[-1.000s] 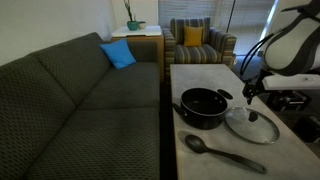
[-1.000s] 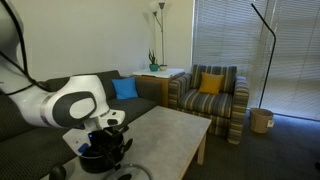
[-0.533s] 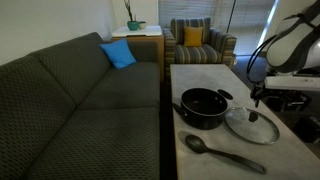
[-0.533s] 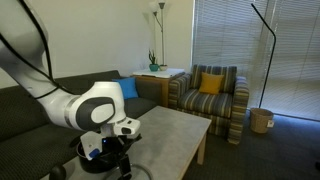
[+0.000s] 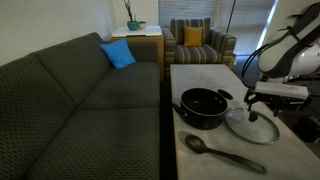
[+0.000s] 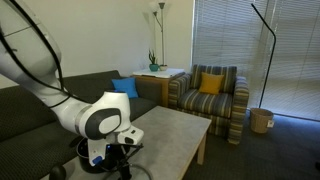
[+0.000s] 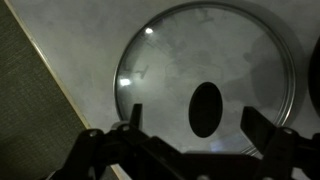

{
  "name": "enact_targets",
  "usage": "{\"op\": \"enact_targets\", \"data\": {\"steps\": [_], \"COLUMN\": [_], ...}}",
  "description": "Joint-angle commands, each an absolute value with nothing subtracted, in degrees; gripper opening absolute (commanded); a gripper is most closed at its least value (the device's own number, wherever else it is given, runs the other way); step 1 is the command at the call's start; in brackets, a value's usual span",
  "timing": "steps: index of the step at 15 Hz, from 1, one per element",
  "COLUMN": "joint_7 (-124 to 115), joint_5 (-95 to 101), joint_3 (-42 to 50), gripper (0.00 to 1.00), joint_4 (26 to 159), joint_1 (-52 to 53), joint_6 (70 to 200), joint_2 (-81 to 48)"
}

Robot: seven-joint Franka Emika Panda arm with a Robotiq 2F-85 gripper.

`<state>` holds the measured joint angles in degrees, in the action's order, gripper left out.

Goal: Uncover the pot and cover it again

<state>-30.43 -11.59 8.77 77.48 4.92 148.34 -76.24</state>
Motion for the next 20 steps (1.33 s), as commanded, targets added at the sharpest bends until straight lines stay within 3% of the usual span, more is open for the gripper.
{"op": "enact_targets", "data": {"steps": [1,20], "joint_7": [-30.6,-34.7], "joint_5": [-11.4,-12.9], "joint_3": [8.7,8.0], "gripper": [1.00,1.00], "joint_4": [76.9,73.6], "joint_1": [4.8,4.7], "joint_6": [148.1,150.1], "joint_2": [-76.5,-79.8]}}
